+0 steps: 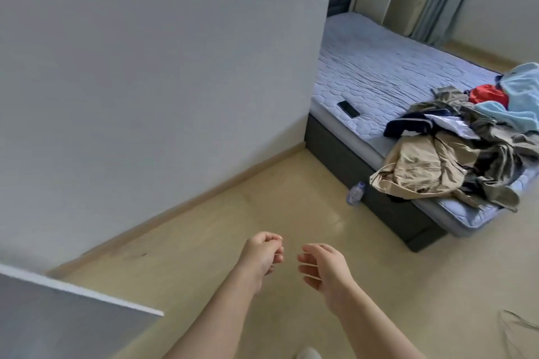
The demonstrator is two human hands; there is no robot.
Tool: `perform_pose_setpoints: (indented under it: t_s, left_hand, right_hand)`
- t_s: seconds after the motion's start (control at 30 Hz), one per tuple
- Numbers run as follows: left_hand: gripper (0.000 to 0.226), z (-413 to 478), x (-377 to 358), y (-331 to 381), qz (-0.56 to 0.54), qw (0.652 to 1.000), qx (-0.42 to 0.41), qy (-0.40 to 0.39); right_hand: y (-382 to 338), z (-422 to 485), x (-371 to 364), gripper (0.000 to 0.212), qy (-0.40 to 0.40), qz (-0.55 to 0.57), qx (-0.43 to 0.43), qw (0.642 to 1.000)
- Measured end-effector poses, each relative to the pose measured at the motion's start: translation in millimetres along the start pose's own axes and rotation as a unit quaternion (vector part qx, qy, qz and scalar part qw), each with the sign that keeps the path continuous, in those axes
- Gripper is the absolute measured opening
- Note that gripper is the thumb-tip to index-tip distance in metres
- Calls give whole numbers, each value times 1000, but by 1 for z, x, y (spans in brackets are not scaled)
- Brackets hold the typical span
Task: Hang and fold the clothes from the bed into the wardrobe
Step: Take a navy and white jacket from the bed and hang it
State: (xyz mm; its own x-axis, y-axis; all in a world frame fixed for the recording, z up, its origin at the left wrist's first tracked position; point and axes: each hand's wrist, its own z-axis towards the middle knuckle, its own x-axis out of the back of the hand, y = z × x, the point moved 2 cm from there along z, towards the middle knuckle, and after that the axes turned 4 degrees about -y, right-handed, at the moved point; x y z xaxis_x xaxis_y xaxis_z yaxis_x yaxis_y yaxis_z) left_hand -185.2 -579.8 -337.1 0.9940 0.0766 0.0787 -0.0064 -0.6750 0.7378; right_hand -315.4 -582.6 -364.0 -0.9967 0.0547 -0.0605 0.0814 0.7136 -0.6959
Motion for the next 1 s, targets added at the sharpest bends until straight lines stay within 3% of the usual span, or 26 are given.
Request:
perform_pose_setpoints:
  t_s: [0.27, 0.57, 0.8, 1.0]
  left_hand:
    - [17, 60, -162, 79, 65, 993, -15, -95]
    - [19, 141, -290, 136, 98, 984, -16, -145]
    - [20, 228, -394, 232, 135, 970, -48, -196]
    - [19, 279, -481, 275, 185, 951, -24, -247]
  right_hand:
    - [-70, 49, 149, 11, 86, 102, 12, 991]
    - [-119, 117, 258, 10, 154, 188, -4, 970]
    - [-212, 192, 333, 13, 202, 238, 10, 950]
    - [-261, 240, 402, 14, 230, 290, 0, 929]
